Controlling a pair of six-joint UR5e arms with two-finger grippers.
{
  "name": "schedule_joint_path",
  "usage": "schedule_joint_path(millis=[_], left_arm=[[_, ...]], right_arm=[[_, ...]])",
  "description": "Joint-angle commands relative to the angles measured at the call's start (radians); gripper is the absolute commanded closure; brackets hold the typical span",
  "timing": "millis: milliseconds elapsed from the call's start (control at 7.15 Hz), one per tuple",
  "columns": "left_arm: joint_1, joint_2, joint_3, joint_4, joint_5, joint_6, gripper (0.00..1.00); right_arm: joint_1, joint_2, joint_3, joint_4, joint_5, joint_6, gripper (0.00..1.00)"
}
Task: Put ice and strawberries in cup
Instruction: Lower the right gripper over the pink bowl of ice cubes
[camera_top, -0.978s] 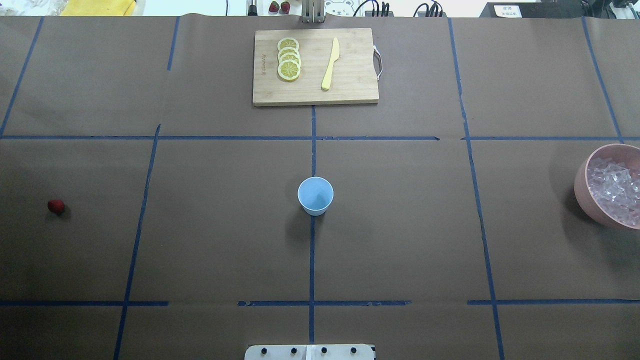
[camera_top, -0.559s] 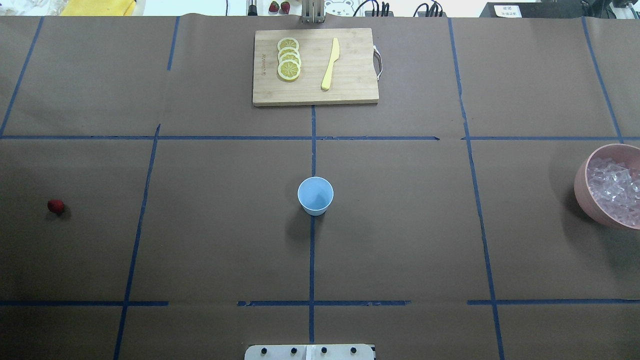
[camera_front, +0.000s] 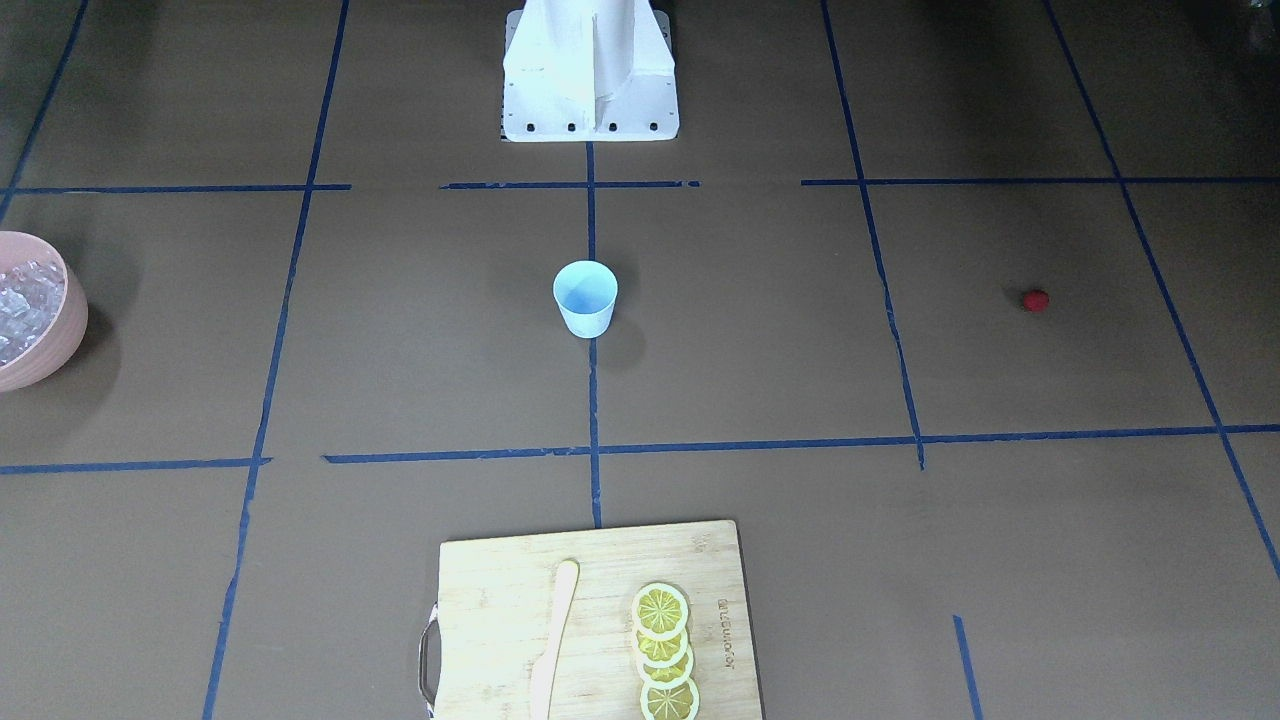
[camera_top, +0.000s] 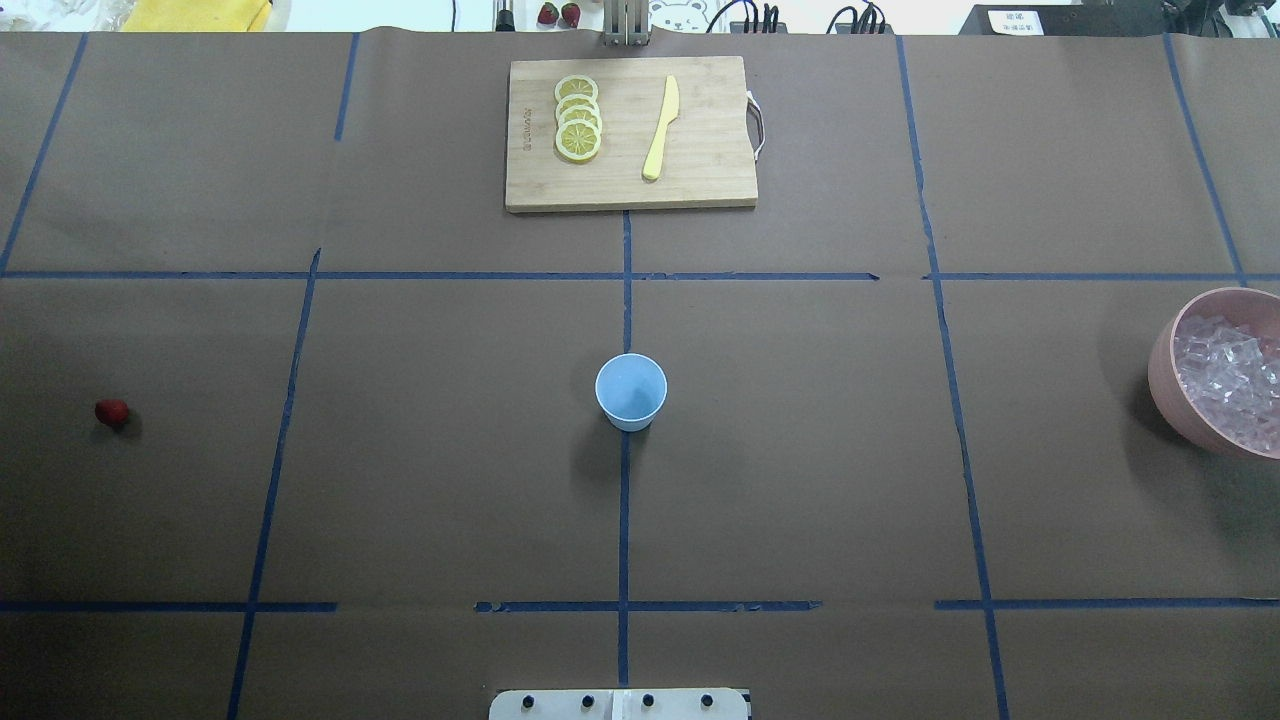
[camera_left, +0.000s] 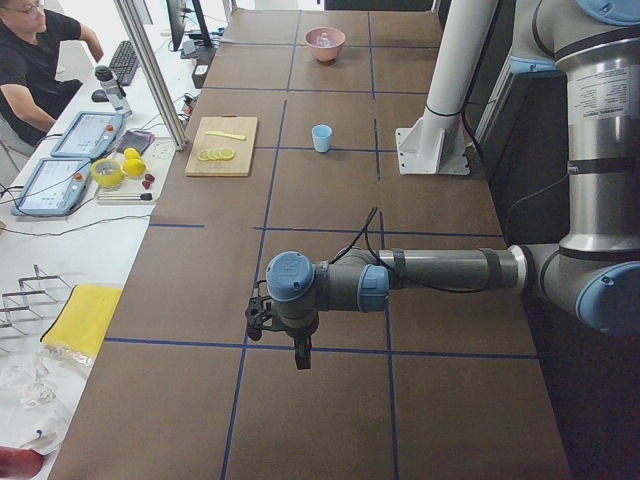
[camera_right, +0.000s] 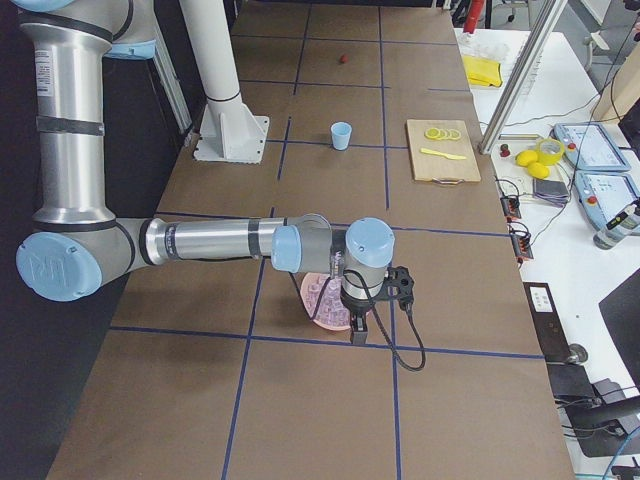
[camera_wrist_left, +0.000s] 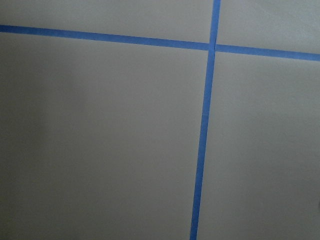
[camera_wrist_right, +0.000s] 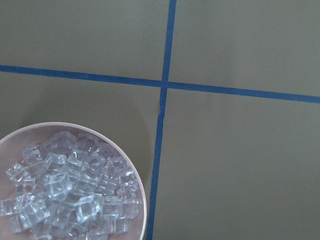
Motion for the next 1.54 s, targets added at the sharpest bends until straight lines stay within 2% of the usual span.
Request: schedule_joint_path(millis=[0, 699, 839, 978, 1258, 1398], left_arm=[[0.001, -0.001, -0.002, -0.002, -0.002, 0.001, 0.0], [0.003, -0.001, -0.002, -0.002, -0.002, 0.0, 0.0], [0.004, -0.001, 0.0, -0.002, -0.002, -0.002, 0.0], [0.009, -0.001, 0.0, 0.0, -0.002, -0.002, 0.0], [0.018, -0.001, -0.002, -0.002, -0.002, -0.002, 0.0], [0.027, -0.001, -0.003, -0.003, -0.002, 0.004, 0.0]], right_arm=[[-0.016, 0.001, 0.011, 0.001, 0.002, -0.003, 0.0], [-0.018, 0.0, 0.04, 0.0, 0.007, 0.0, 0.0], [-0.039, -0.002, 0.072, -0.002, 0.013, 0.006, 0.0], [-0.064, -0.029, 0.102, 0.0, 0.055, 0.032, 0.0], [-0.166, -0.068, 0.168, 0.001, 0.057, 0.174, 0.01], [-0.211, -0.089, 0.184, 0.032, 0.05, 0.176, 0.02]])
